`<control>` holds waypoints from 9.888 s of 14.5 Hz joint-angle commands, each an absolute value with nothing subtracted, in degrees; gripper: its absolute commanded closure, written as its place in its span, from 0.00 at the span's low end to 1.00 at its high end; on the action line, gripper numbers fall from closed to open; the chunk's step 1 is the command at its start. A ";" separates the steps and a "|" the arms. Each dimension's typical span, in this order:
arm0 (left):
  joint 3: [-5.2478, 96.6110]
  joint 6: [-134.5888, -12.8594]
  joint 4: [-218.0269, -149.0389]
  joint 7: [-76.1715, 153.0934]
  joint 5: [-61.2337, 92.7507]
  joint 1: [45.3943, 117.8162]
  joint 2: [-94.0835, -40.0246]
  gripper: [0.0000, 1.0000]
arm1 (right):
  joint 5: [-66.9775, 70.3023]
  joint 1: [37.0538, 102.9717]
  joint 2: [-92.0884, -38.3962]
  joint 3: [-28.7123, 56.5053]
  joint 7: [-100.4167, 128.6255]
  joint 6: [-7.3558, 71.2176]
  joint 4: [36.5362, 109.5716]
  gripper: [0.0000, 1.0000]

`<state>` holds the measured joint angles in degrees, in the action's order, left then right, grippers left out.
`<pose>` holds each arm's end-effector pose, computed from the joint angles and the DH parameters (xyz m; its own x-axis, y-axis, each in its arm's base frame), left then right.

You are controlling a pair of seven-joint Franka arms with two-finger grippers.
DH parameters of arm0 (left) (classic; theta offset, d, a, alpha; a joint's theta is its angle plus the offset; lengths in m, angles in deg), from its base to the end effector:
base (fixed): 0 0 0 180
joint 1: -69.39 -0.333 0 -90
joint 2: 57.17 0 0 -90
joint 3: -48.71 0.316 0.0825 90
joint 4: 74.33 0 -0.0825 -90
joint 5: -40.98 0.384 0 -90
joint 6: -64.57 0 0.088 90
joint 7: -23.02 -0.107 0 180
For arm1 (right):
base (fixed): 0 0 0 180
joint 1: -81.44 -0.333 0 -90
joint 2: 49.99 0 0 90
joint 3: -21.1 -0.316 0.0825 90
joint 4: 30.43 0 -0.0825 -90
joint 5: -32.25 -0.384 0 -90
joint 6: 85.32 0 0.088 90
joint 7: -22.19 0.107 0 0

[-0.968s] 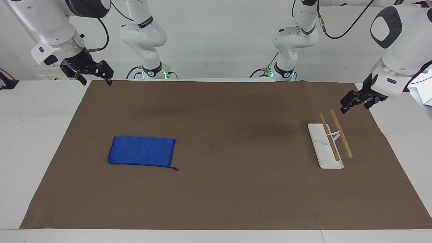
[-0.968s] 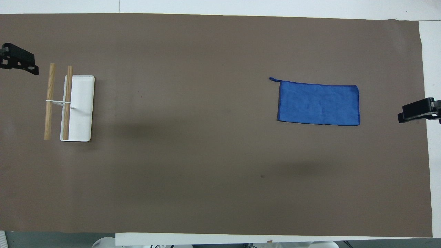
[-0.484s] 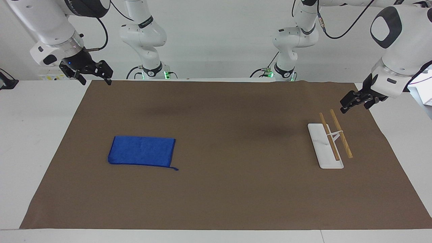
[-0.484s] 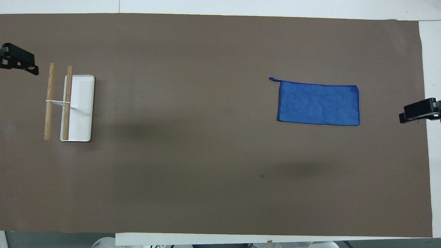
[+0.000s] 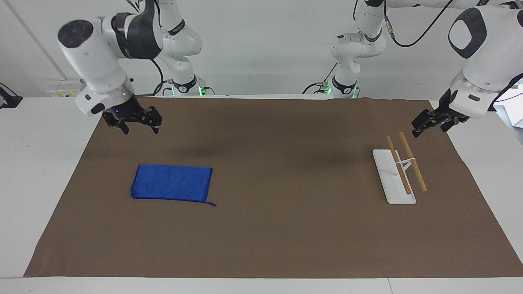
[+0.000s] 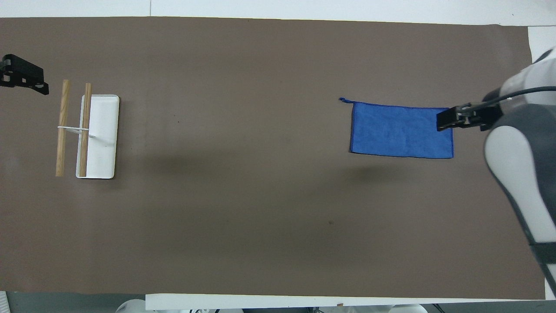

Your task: Right arm passes towel to left arm to hang

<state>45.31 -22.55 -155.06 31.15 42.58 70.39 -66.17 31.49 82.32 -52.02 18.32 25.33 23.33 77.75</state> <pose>0.5962 -0.0398 0.6058 0.9969 0.0668 -0.0422 0.0658 -0.9975 -0.0249 0.5672 0.0195 0.4813 0.9993 -0.0259 -0.0280 -0.0262 -0.9996 -0.0127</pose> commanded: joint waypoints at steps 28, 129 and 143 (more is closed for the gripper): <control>45.19 -22.26 -156.69 31.72 42.13 69.92 -64.55 0.00 | 30.76 81.70 -60.36 18.28 22.63 51.01 97.72 1.00; 45.46 -56.63 -173.21 52.47 40.63 61.92 -63.50 1.00 | 34.98 88.73 -49.19 18.28 28.44 -4.60 54.23 0.00; 45.46 -58.99 -182.69 41.83 40.63 56.64 -60.42 1.00 | 38.76 88.91 -48.76 18.73 19.64 -6.92 55.96 0.00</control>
